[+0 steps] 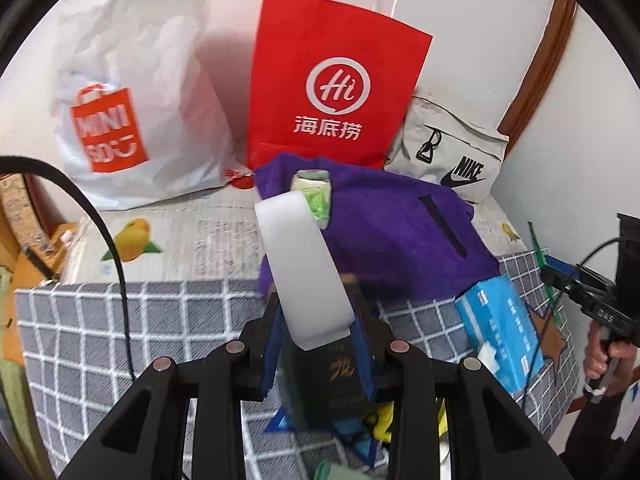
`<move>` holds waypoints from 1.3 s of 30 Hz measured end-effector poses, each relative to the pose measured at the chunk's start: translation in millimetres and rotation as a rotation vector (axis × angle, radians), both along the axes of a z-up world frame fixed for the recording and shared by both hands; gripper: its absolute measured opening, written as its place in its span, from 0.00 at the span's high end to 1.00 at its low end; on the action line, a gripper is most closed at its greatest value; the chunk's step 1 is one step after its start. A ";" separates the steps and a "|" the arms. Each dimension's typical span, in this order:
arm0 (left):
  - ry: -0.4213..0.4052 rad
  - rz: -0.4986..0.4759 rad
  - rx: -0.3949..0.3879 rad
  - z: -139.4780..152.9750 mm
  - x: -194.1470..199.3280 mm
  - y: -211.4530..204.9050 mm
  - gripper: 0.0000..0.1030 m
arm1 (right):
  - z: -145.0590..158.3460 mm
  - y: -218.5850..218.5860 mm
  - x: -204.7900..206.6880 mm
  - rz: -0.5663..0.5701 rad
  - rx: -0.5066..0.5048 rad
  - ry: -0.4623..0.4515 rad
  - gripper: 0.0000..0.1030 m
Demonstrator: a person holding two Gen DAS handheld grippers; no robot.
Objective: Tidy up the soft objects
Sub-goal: 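Carry the green sachet and white sponge block over the purple towel, then open both grippers to release the sachet and sponge block onto the towel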
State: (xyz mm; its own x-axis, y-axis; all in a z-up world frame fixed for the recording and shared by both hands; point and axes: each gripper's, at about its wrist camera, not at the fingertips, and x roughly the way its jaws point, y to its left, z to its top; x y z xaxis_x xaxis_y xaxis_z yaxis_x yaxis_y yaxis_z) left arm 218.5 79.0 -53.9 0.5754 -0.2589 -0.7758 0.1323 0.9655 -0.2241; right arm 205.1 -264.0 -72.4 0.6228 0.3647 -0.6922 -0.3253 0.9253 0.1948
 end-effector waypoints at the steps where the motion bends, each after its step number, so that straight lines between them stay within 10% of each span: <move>1: 0.004 -0.007 -0.005 -0.8 6.0 -2.3 0.70 | -1.2 -0.1 7.8 -0.001 0.000 0.005 0.59; 16: 0.061 -0.091 -0.030 -18.3 93.4 -44.3 0.70 | -20.3 9.1 126.0 -0.015 -0.021 0.061 0.59; 39: 0.182 -0.167 0.006 -70.9 127.7 -71.2 0.70 | -92.1 14.1 167.8 0.028 -0.135 0.257 0.59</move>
State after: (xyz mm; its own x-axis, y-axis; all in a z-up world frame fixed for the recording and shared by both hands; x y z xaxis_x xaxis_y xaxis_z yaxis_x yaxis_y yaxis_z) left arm 346.2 7.9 -124.8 0.3757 -0.3342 -0.8644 0.2482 0.9349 -0.2536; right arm 372.9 -249.9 -164.5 0.4121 0.2730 -0.8693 -0.3073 0.9398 0.1495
